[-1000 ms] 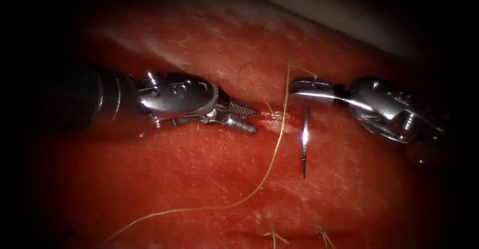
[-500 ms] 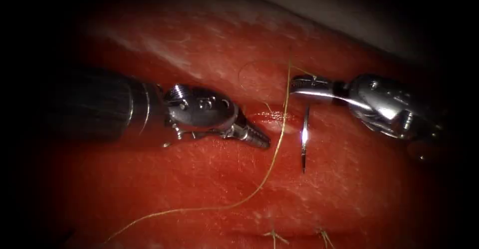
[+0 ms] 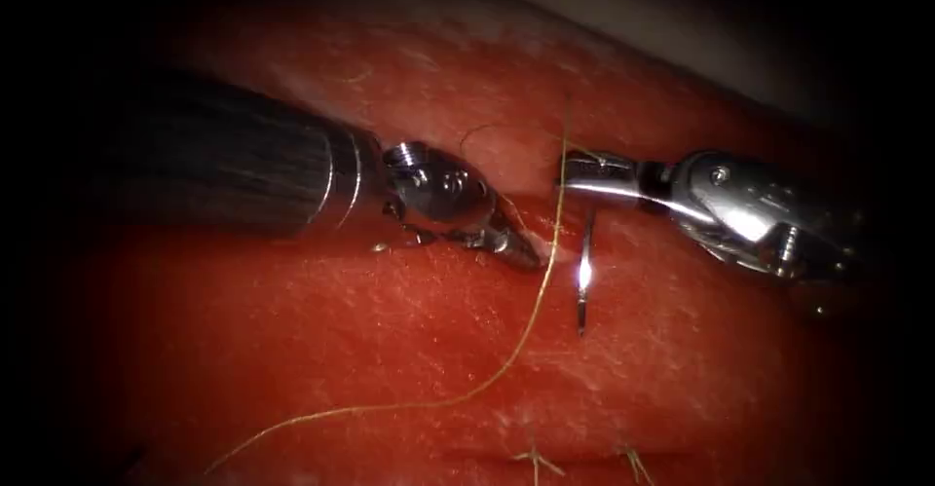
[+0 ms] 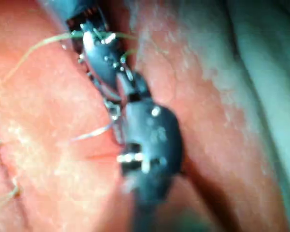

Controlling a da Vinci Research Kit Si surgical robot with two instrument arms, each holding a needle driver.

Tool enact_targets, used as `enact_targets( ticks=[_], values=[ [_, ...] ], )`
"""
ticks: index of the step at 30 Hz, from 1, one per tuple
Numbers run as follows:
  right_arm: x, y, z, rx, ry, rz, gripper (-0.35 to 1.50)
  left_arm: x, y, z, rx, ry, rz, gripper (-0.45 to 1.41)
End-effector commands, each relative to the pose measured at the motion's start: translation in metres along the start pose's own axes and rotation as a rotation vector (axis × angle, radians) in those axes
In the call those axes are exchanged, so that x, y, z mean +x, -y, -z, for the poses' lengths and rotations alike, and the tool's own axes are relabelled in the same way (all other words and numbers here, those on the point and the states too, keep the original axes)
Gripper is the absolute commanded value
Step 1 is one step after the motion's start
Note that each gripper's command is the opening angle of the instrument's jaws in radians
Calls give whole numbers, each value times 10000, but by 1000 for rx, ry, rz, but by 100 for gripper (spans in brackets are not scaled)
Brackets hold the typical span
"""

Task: Wound Closure

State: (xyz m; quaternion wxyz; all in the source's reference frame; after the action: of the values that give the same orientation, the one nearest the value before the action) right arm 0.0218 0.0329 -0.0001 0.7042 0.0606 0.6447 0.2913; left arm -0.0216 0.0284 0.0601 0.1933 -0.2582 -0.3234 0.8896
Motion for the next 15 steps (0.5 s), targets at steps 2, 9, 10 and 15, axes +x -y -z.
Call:
enact_targets(
  ticks=[2,9,10,15],
  values=[
    [-3,0,-9,5,-14,15,-35,1,6,-11,28,43,-1,-35],
    [-6,-14,-15,-4,-38,95,-35,12,0,-25,-115,194,-19,-35],
    [-8,-17,-17,-13,-46,108,-35,13,-2,-26,-132,207,-25,-35],
    [-24,-35,-27,-45,-63,162,-35,12,-11,-32,-198,208,-38,-35]
  ],
)
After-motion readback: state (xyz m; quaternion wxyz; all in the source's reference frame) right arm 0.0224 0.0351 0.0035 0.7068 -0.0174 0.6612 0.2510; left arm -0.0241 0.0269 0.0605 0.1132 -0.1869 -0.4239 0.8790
